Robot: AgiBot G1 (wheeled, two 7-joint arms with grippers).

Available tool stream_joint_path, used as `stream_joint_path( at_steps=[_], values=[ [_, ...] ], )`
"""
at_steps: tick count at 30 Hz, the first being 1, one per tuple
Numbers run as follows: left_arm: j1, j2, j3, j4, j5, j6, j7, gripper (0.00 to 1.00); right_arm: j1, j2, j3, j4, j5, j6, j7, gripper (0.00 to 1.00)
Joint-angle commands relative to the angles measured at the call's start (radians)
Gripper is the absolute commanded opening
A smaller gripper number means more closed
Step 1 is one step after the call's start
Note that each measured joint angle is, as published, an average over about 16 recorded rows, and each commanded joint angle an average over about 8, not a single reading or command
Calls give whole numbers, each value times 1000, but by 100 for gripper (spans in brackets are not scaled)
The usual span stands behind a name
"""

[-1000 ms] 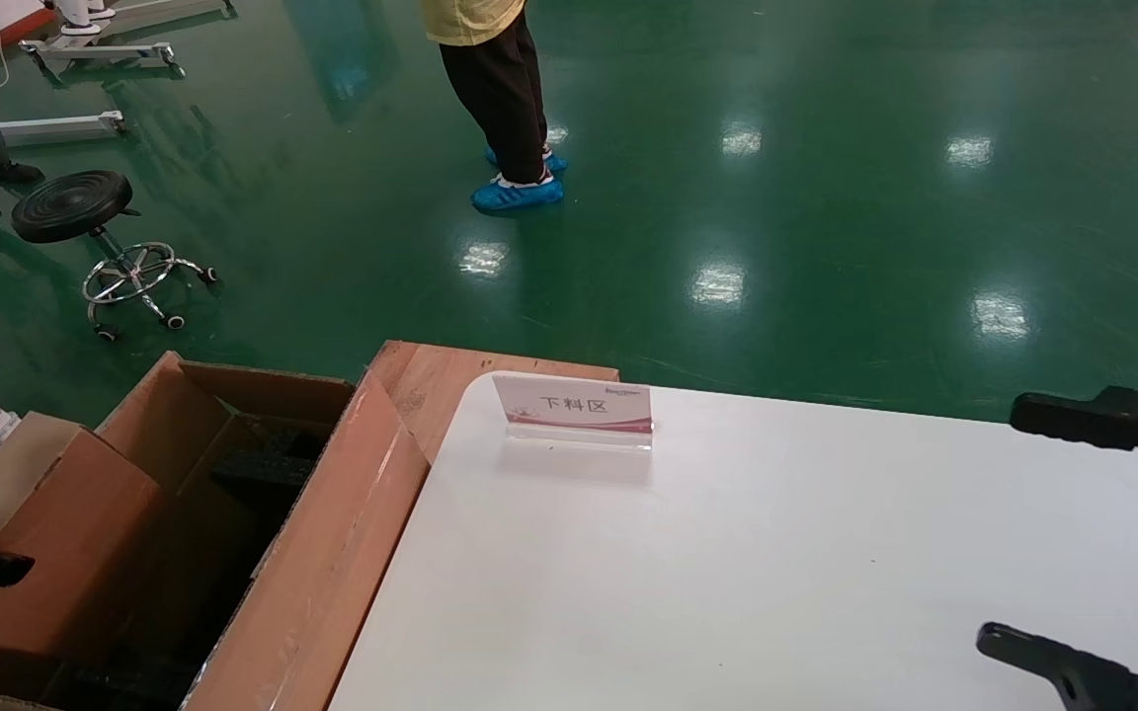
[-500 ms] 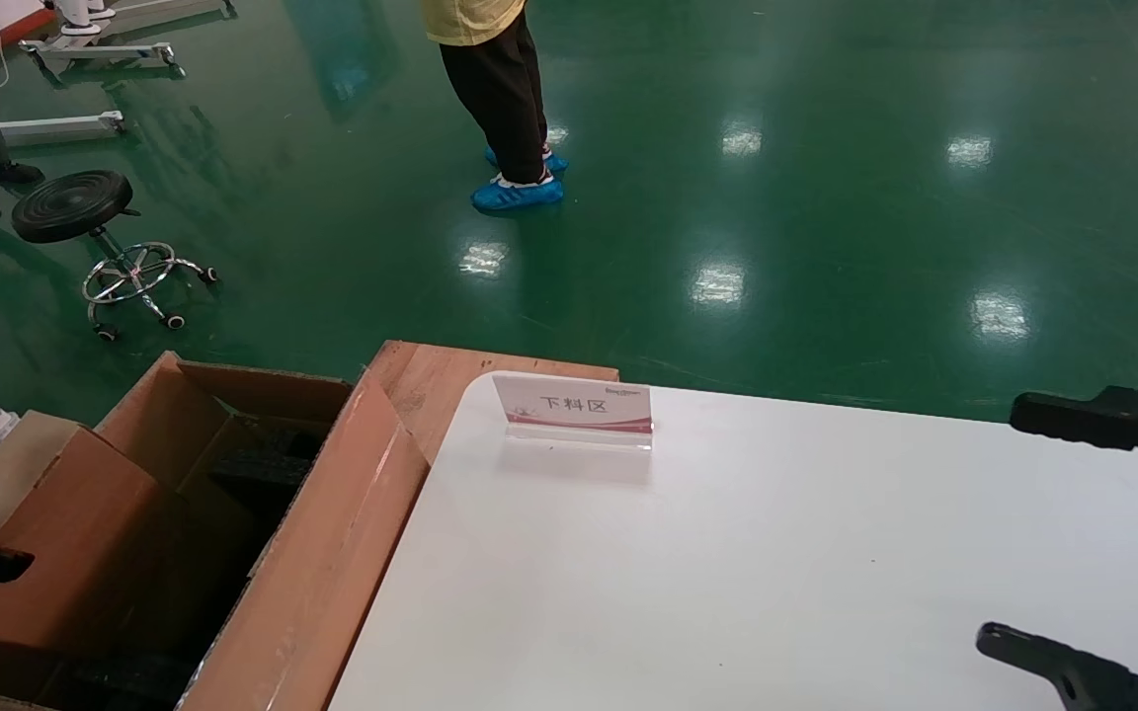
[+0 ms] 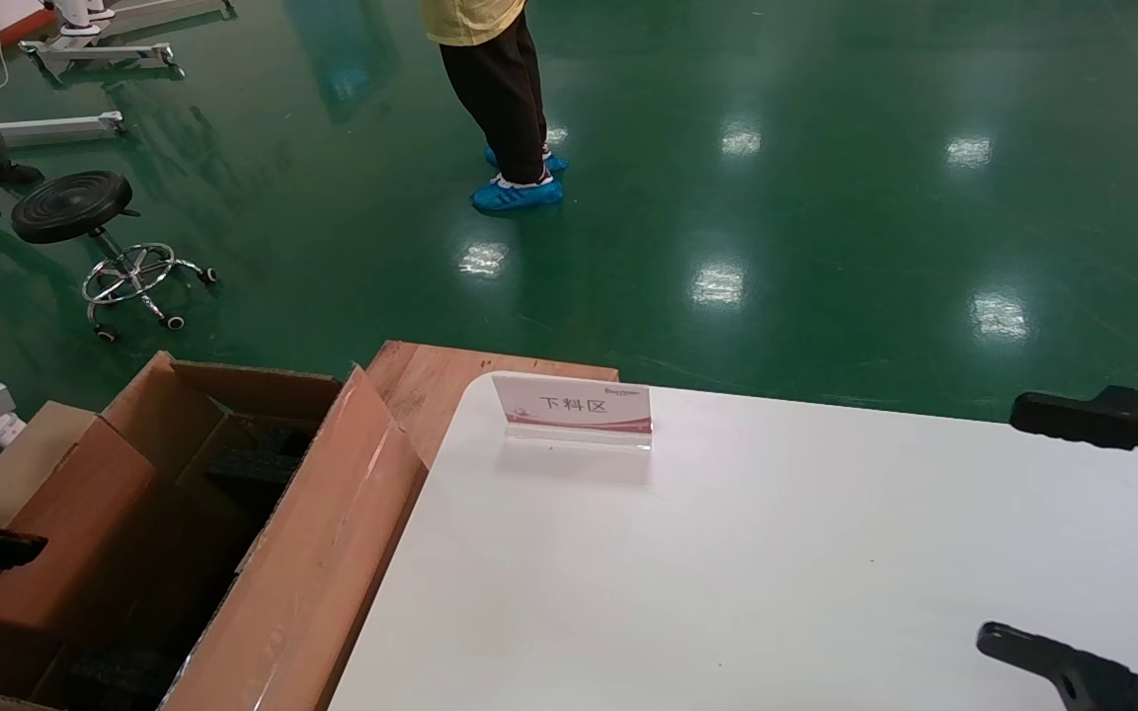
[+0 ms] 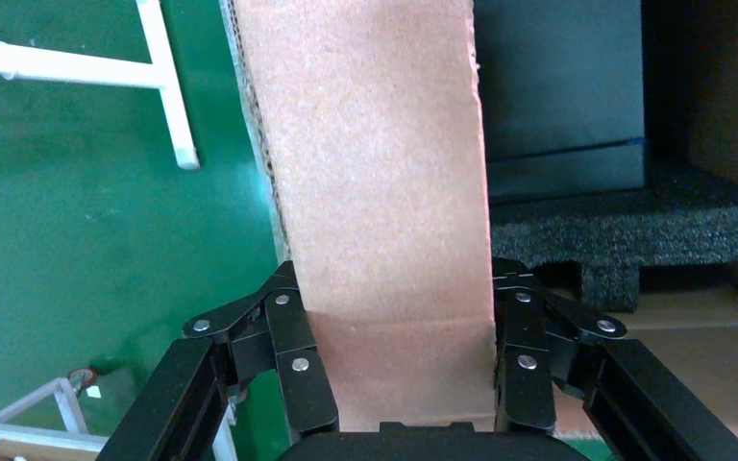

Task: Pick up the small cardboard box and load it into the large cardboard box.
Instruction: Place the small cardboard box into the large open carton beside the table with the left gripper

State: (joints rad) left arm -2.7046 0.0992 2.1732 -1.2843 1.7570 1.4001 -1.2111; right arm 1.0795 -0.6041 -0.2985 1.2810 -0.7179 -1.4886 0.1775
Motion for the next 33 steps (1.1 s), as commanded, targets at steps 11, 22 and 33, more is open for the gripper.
stream_joint_path(
  at_steps=[11, 22, 33],
  values=[
    [56, 47, 24, 82, -47, -96, 39, 0, 0, 0, -1, 0, 0, 0, 0, 100],
    [98, 102, 31, 161, -90, -165, 81, 0, 0, 0, -1, 0, 1, 1, -1, 100],
    [205, 136, 55, 242, -171, -280, 115, 0, 0, 1, -2, 0, 1, 1, -1, 100]
  ],
)
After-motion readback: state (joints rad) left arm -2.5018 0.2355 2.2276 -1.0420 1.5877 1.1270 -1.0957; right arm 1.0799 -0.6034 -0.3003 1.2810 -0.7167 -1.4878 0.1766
